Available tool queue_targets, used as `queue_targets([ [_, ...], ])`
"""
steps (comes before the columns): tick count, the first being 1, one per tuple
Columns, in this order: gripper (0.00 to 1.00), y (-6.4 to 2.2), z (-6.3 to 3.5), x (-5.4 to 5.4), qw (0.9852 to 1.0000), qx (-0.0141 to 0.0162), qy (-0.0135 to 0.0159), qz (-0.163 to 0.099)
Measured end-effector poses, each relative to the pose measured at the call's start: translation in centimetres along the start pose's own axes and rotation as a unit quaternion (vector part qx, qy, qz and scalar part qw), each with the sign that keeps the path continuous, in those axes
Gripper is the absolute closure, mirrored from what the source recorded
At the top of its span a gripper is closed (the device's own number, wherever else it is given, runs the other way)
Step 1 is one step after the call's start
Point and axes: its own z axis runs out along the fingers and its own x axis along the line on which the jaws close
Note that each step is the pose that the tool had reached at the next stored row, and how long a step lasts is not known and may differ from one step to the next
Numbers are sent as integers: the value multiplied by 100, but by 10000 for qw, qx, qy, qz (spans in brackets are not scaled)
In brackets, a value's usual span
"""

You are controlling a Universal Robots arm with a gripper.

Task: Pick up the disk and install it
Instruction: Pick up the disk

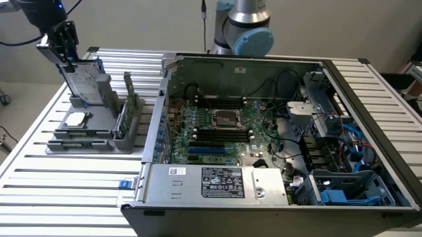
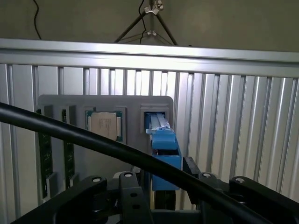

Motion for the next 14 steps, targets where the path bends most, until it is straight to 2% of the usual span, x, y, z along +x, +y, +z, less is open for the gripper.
queue_targets([
  [7, 53, 77, 44, -3, 10000, 1, 0, 5],
  [14, 53, 83, 85, -5, 10000, -9, 0, 44],
])
